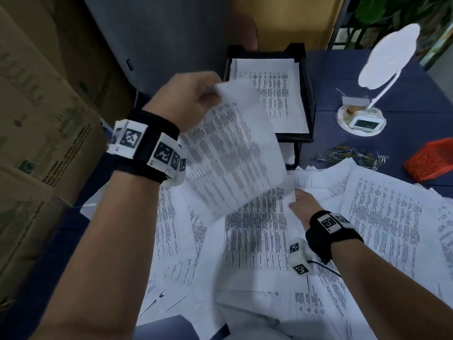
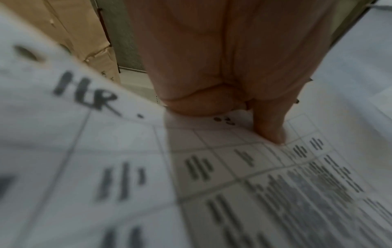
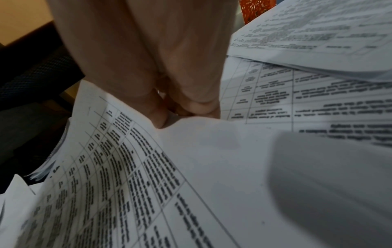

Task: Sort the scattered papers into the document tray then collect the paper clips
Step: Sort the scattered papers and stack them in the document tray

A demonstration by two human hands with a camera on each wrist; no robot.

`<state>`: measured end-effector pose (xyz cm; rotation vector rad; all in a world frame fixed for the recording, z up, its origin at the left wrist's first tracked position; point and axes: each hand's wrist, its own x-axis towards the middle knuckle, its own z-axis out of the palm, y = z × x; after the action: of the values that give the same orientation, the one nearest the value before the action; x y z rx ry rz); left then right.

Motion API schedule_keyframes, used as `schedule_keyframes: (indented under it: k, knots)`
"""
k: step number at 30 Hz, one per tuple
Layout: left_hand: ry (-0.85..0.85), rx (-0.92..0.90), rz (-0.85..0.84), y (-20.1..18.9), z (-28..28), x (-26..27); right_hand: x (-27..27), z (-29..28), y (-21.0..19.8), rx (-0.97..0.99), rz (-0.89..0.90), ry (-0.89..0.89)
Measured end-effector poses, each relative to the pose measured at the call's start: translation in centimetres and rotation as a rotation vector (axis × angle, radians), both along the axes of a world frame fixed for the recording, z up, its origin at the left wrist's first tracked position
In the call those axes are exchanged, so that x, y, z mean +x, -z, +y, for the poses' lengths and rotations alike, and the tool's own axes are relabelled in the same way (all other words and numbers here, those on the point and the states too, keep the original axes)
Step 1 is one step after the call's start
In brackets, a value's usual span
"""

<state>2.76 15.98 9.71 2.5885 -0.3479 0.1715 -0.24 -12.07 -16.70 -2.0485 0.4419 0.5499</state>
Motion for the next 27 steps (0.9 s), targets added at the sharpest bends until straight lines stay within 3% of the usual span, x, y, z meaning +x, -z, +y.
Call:
schedule_keyframes:
  k: [2, 6, 9, 12, 14, 18, 20, 23, 25, 27]
  knots:
    - [0.027, 0.053, 0.111, 2.1, -0.6, 0.4, 0.4, -0.3, 1.0, 0.048, 0.026, 0.039]
    - [0.049, 0.257, 0.336, 7.9, -2.2, 1.0, -0.1, 0.2, -1.2, 0.113, 0.082, 0.078]
    - [0.091, 0.407, 0.400, 11.7, -4.1, 0.8, -0.6, 0.7, -2.2, 0.229, 0.088, 0.169]
    - [0.129, 0.420, 0.434, 14.5, -5.9, 0.7, -1.1, 1.1, -2.8, 0.374, 0.109, 0.233]
    - [0.152, 0.355, 0.452, 15.7, -7.0, 0.5, -1.5, 1.1, -2.9, 0.386, 0.125, 0.163]
    - [0.140, 0.147, 0.382, 16.8, -8.9, -0.4, -1.9, 1.1, -2.2, 0.203, 0.033, 0.004]
    - [0.035, 0.155, 0.293, 17.4, -8.7, -0.7, -2.0, 0.9, -2.2, 0.199, 0.034, 0.056]
    - [-0.274, 0.049, 0.201, 18.4, -6.2, -1.4, -2.2, 0.4, -3.2, 0.294, 0.027, 0.137]
    - [-0.484, -0.197, 0.265, 19.1, -4.1, -2.1, -2.3, 0.0, -4.3, 0.355, -0.016, 0.164]
    - [-0.577, -0.557, 0.424, 19.4, -2.7, -3.1, -2.3, -0.2, -5.5, 0.378, -0.081, 0.162]
